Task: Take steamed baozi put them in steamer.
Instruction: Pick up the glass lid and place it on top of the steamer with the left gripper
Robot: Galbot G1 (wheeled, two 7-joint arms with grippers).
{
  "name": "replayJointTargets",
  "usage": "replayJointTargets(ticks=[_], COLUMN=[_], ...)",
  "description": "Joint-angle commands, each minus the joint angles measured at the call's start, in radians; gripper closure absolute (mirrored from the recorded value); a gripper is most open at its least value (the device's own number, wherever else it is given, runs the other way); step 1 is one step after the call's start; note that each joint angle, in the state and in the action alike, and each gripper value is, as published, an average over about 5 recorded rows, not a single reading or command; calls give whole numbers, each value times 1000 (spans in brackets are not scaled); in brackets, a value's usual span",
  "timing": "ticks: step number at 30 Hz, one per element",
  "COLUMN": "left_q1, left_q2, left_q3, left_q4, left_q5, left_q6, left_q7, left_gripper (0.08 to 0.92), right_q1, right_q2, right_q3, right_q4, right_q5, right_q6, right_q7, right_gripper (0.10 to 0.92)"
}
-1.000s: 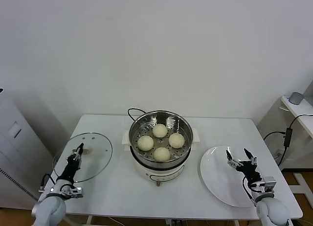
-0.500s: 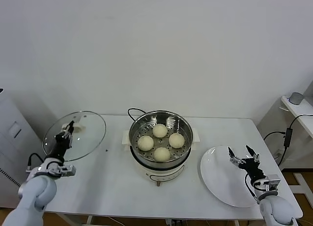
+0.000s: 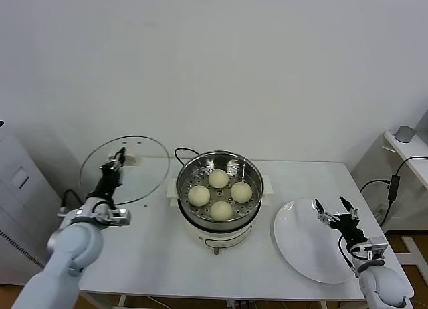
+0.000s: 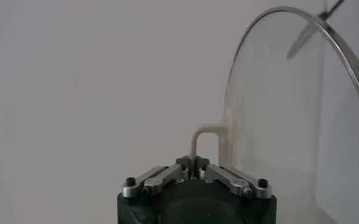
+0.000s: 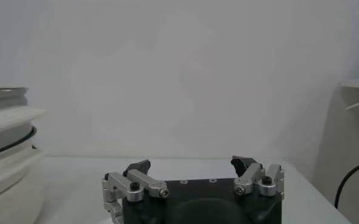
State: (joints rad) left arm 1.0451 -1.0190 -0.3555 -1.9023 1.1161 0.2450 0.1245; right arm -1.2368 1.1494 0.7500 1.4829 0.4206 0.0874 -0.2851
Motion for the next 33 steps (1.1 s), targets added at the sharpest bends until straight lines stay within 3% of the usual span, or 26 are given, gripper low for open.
replayJointTargets(ticks=[1, 18, 33], left_q1=[-106, -167, -173], left_q2=[-61, -214, -301], left_q3=[269, 416, 476], left_q4=[-102, -33, 59], left_q5=[129, 294, 336], left_q6=[290, 351, 328], left_q7=[125, 174, 140], left_gripper=[891, 891, 891], right_q1=[0, 0, -6], right_q2=[-9, -2, 10], right_q3=[-1, -3, -5], right_q4=[0, -3, -3], right_q5=[-1, -2, -8], right_q6=[-2, -1, 1], right_q7=[1, -1, -3], right_gripper=[203, 203, 203])
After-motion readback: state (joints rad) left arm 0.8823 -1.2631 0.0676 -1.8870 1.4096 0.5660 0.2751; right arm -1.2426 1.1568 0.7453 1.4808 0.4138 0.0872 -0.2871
